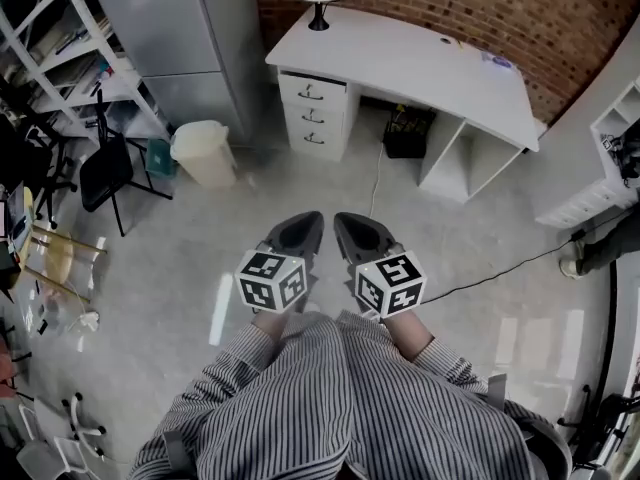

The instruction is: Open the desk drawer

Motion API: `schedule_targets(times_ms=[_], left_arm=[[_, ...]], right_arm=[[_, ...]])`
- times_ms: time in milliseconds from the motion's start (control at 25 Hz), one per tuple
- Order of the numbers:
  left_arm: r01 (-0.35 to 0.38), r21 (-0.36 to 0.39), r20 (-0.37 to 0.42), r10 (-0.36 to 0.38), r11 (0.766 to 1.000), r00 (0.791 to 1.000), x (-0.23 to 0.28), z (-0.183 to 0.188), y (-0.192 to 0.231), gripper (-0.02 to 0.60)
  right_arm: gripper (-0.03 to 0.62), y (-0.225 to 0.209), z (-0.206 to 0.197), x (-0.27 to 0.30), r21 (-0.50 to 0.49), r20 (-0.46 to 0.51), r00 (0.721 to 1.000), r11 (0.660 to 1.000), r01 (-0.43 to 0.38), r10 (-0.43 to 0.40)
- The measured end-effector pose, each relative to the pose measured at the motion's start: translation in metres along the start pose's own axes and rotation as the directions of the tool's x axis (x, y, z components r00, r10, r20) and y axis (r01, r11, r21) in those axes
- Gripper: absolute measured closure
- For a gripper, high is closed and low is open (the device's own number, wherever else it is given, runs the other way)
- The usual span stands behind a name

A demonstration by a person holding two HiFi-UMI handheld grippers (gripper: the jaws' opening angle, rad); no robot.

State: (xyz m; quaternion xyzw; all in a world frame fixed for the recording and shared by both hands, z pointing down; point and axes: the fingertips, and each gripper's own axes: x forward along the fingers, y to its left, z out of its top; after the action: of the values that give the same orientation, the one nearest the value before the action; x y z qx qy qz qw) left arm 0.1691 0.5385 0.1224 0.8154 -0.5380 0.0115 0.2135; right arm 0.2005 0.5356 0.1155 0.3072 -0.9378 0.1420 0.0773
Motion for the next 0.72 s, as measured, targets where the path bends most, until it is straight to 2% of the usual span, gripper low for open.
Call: schedule_targets(times_ms=[240,440,720], left_arm=[[0.042,0.022,-0.013,-0.042,0.999,0.999,0.027,0.027,0.051,0.569],[0.038,0.014,-0.036,-0.038,0.999,0.999,0.035,0.024,0.079,0.569],[0.086,-0.069,-0.062,-0.09,0.994,0.994,0.043,0.016,0.095,0.569]], right_arm=[[0.577,-0.021,0.02,0.059,0.02,0.012,0.999,0.999,0.05,-0.05],[0.577,-0.025,0.019,0.086,0.031,-0.017,0.999,0.999,0.038,-0.038],[0.577,-0.037,0.005,0.105,0.063,-0.076,0.996,0.996,0.058,-0.053]])
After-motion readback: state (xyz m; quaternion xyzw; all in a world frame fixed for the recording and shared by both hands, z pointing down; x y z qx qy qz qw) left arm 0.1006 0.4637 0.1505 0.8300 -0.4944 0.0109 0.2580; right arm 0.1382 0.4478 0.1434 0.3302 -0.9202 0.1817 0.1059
